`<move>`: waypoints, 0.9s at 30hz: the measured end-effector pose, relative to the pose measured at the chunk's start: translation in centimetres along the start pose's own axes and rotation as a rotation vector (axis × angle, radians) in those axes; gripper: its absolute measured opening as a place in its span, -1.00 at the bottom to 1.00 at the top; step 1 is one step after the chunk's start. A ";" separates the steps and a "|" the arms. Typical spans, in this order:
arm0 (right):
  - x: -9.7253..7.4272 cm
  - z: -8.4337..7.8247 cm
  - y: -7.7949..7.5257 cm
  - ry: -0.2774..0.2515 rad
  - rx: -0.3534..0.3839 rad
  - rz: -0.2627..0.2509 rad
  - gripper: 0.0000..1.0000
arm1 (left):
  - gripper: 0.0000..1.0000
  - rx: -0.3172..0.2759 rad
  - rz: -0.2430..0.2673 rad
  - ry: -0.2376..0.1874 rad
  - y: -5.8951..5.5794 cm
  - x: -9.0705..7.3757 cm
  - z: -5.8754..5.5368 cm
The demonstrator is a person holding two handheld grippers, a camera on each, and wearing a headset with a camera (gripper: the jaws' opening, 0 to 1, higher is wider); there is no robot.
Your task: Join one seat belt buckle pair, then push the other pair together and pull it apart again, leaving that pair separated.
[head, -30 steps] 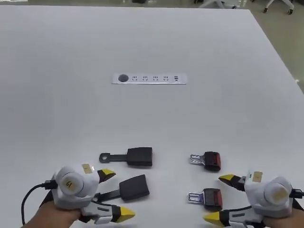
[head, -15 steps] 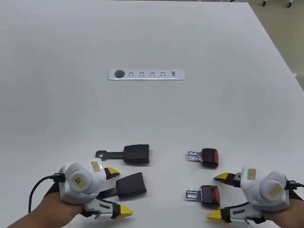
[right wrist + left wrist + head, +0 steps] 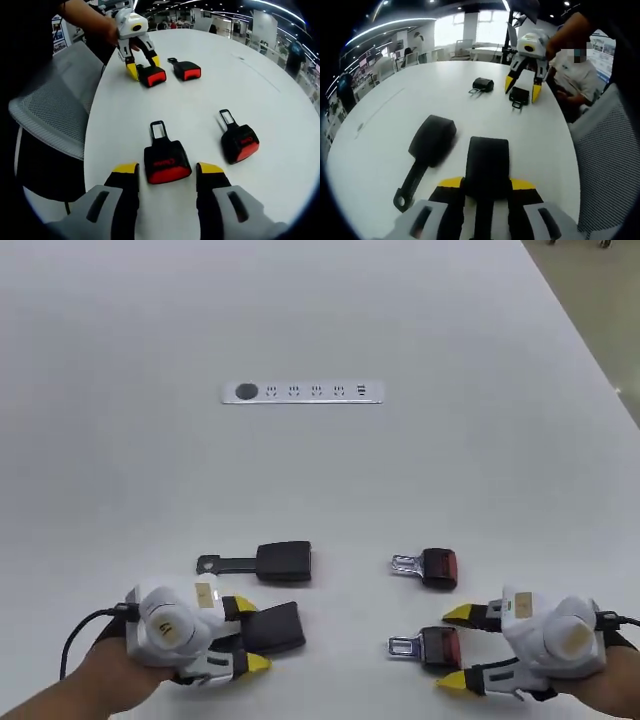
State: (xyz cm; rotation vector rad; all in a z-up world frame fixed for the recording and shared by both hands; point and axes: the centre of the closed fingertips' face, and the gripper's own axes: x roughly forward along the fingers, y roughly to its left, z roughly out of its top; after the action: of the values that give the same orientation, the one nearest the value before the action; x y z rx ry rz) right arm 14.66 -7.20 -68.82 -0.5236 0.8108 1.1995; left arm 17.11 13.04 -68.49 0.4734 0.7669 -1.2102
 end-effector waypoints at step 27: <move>0.2 -0.8 -0.1 0.123 -0.059 0.021 -0.34 | -0.35 0.233 -0.143 0.169 -0.2 0.6 -0.9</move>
State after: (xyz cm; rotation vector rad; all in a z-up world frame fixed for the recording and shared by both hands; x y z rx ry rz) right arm 14.58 -7.70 -69.44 -0.6443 0.8892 1.2223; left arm 16.73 13.23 -69.52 0.7299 0.8178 -1.4144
